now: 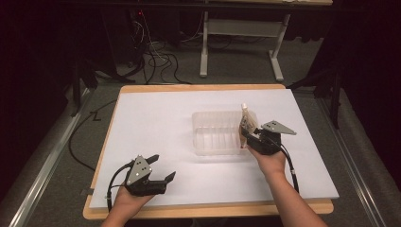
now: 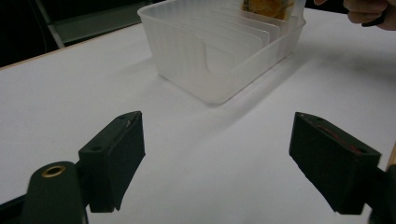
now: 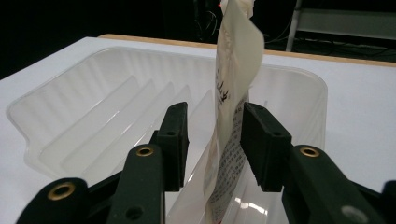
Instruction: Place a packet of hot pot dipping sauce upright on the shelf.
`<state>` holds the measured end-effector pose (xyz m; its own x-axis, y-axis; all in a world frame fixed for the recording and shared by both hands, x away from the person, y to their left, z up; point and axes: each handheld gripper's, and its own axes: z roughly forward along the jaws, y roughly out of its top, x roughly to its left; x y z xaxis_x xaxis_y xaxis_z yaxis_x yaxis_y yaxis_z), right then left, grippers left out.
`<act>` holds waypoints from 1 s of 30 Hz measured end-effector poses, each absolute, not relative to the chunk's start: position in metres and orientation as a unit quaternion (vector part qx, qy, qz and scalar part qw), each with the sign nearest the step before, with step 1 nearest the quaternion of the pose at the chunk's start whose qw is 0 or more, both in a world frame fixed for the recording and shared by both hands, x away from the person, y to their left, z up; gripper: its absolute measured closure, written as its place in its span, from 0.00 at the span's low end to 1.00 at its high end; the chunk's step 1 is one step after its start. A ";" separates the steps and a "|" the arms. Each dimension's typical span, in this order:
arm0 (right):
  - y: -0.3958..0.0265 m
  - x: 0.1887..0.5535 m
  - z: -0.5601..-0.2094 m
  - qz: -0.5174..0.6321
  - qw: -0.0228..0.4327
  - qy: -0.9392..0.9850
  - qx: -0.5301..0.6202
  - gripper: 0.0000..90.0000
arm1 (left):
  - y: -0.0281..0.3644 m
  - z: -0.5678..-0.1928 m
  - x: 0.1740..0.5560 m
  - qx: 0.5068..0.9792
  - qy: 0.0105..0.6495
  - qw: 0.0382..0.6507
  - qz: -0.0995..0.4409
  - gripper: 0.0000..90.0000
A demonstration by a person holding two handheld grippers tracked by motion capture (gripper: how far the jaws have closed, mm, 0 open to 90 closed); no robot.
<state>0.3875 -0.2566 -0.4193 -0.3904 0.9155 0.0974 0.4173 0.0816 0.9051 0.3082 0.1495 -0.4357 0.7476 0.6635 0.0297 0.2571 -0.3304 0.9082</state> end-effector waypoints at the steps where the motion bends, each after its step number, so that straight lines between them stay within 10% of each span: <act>1: -0.257 0.387 -0.419 0.473 0.262 0.688 0.484 0.68 | 0.149 -0.436 0.308 0.791 0.290 0.499 0.203 0.21; 30: -0.276 0.360 -0.388 0.480 0.264 0.703 0.454 0.41 | 0.148 -0.437 0.308 0.794 0.289 0.494 0.202 0.21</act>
<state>0.3601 -0.2757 -0.3884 -0.4482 0.8916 0.0649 0.3849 0.1269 0.9142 0.3079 0.1481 -0.4372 0.7513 0.6590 0.0358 0.2590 -0.3442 0.9025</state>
